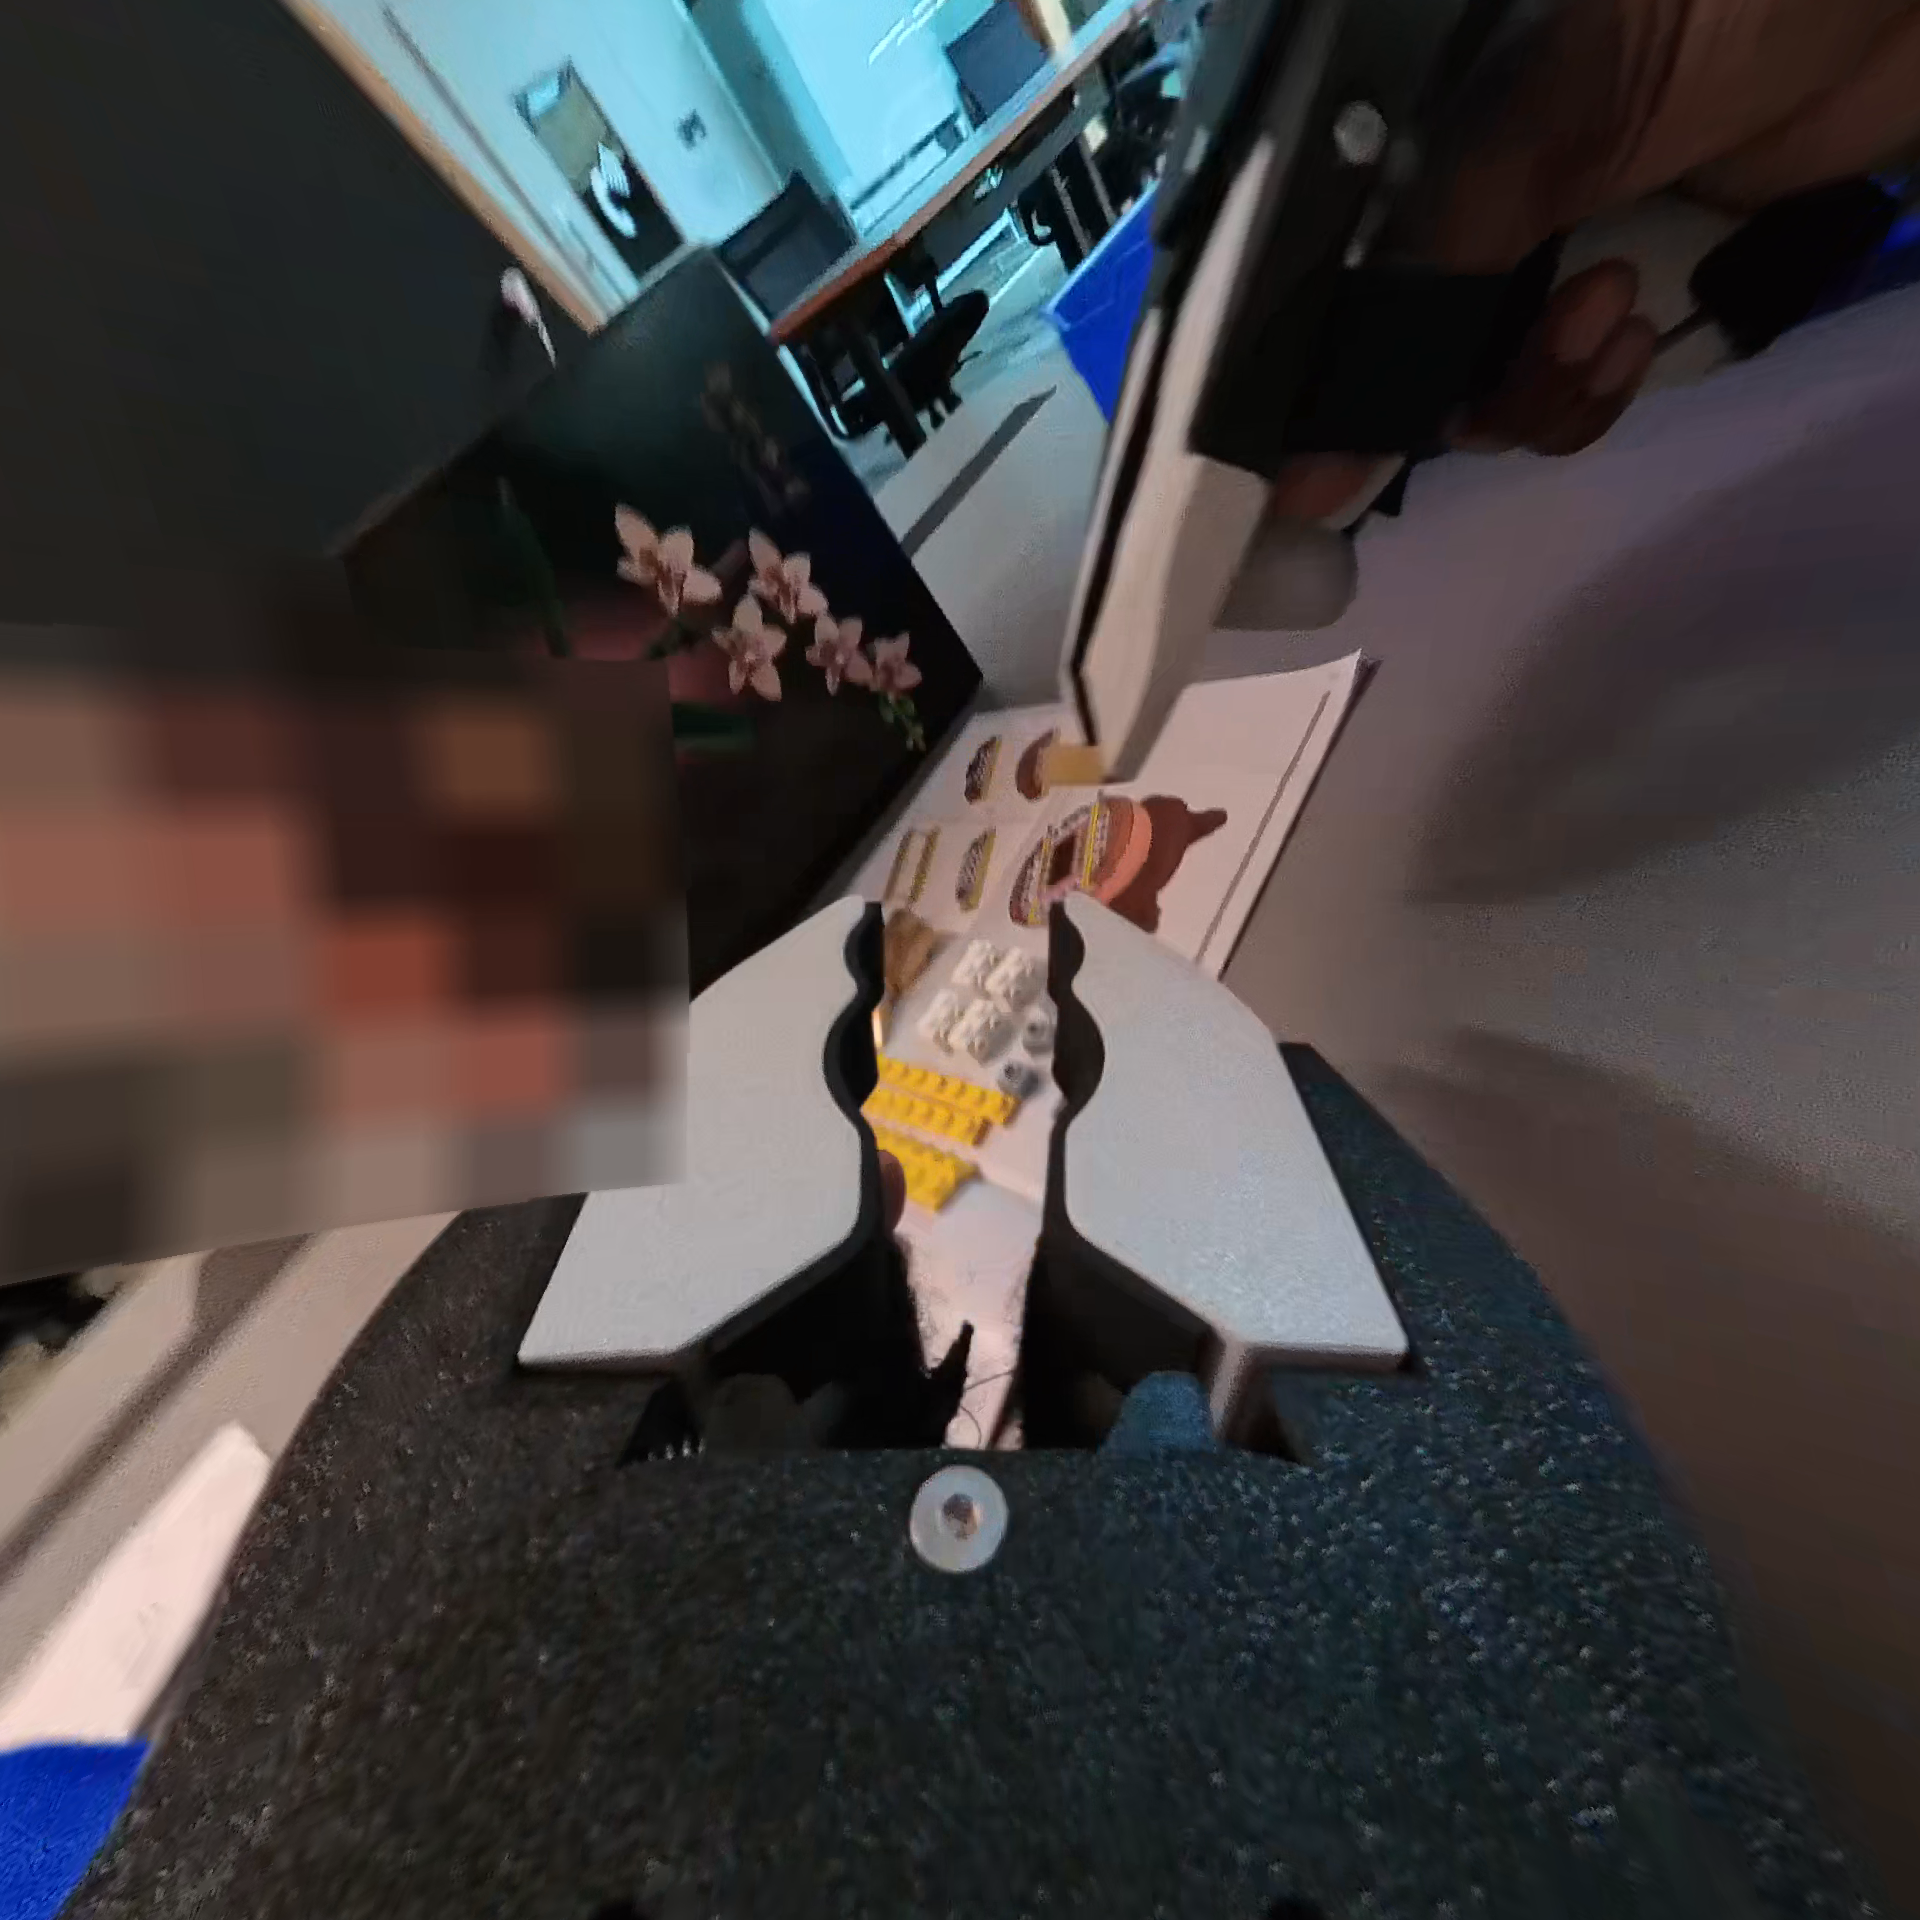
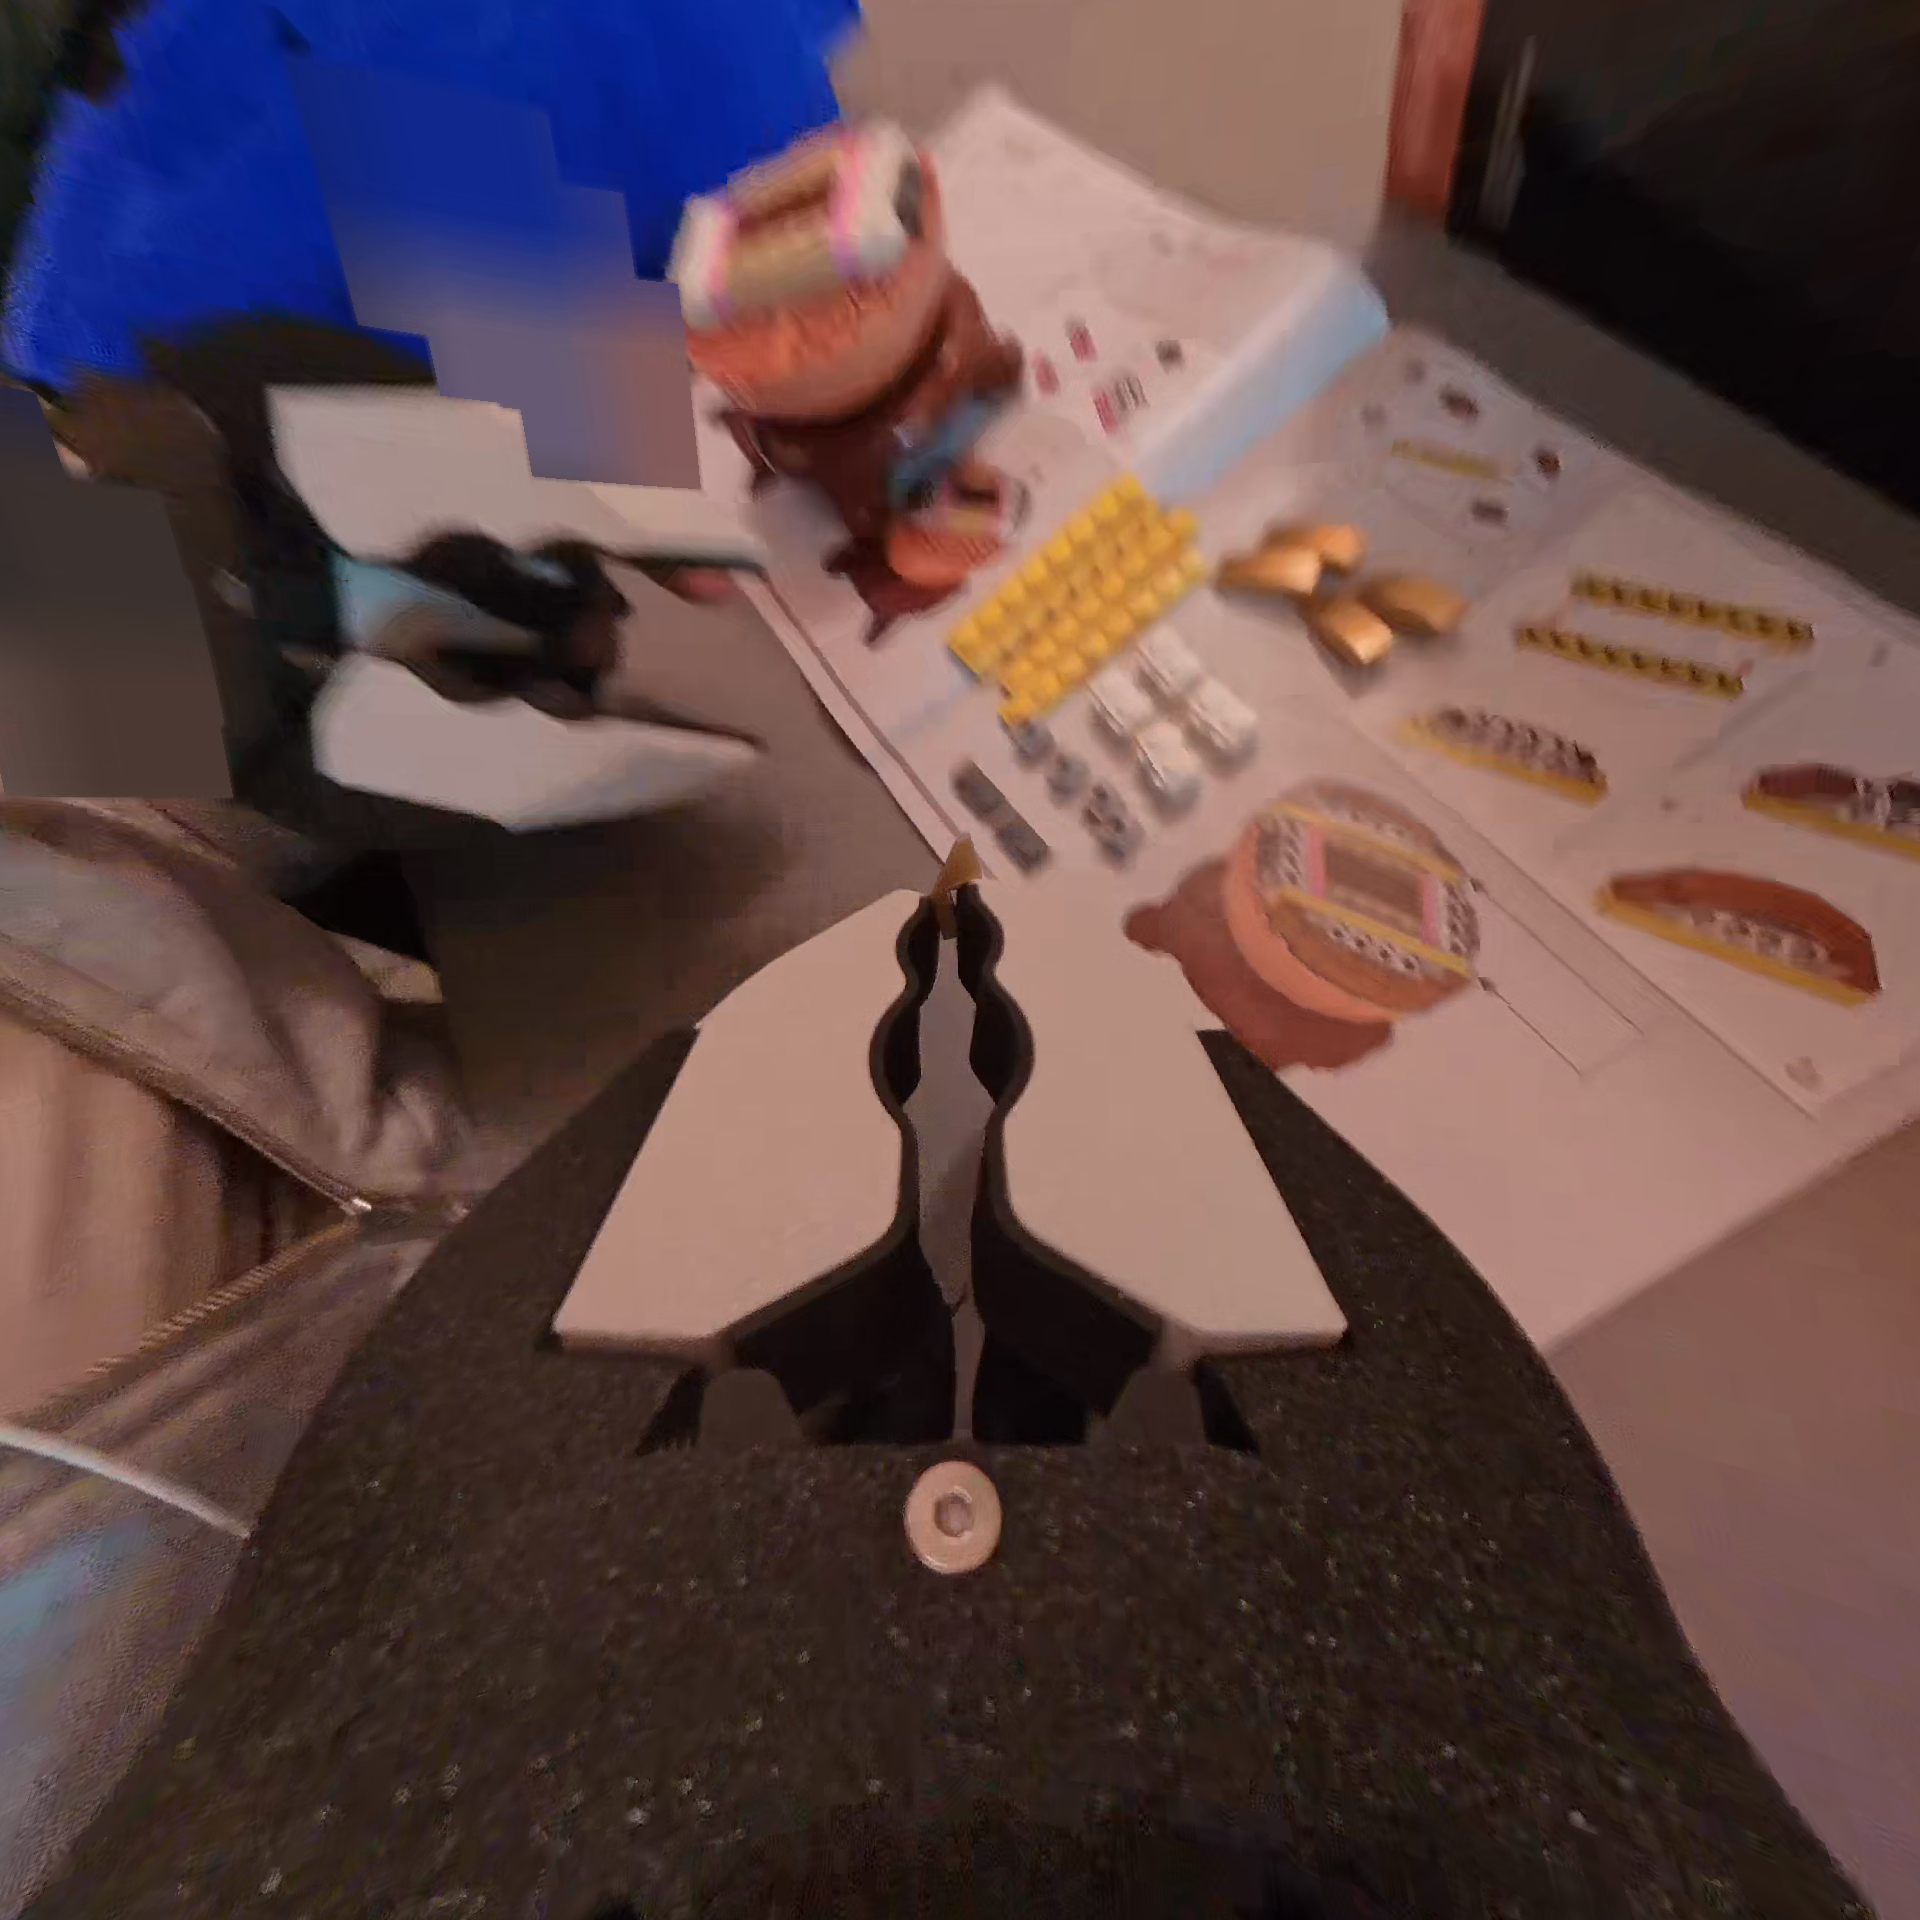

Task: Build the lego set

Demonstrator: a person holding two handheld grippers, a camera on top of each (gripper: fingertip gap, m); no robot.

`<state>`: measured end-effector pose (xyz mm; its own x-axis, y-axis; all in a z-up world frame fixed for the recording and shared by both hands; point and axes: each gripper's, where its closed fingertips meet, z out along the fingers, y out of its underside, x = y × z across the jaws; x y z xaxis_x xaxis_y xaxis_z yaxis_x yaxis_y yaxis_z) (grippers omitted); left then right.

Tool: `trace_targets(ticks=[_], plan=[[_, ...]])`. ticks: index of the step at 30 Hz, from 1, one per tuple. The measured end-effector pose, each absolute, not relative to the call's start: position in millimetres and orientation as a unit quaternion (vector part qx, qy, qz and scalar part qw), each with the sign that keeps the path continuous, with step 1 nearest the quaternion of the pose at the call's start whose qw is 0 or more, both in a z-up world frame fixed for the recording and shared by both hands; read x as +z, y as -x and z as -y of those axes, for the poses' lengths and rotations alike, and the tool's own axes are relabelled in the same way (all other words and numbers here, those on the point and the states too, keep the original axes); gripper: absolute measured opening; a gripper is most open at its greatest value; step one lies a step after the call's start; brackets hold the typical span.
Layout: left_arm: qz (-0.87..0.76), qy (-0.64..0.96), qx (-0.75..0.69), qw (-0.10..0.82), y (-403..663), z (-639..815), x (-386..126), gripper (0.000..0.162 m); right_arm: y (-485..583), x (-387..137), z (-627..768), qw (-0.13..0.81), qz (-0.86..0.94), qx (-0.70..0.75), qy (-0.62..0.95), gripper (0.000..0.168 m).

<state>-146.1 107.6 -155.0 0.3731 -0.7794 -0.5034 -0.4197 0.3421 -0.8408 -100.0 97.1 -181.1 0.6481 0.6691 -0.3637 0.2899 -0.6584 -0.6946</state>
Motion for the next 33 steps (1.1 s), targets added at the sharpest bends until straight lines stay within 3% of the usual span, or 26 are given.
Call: trace_targets(ticks=[10, 20, 33], plan=[[-0.464, 0.648, -0.234, 0.557, 192.3, -111.8, -170.6, 0.027, 97.7, -234.5, -104.4, 0.221, 0.432, 0.15, 0.862, 0.004], [-0.47, 0.644, -0.244, 0.552, 192.4, -107.3, -173.0, 0.026, 96.8, -235.6, -103.3, 0.186, 0.465, 0.102, 0.86, 0.005], [-0.48, 0.635, -0.245, 0.553, 190.7, -105.1, -173.5, 0.026, 90.8, -237.0, -102.2, 0.235, 0.494, 0.089, 0.832, 0.008]])
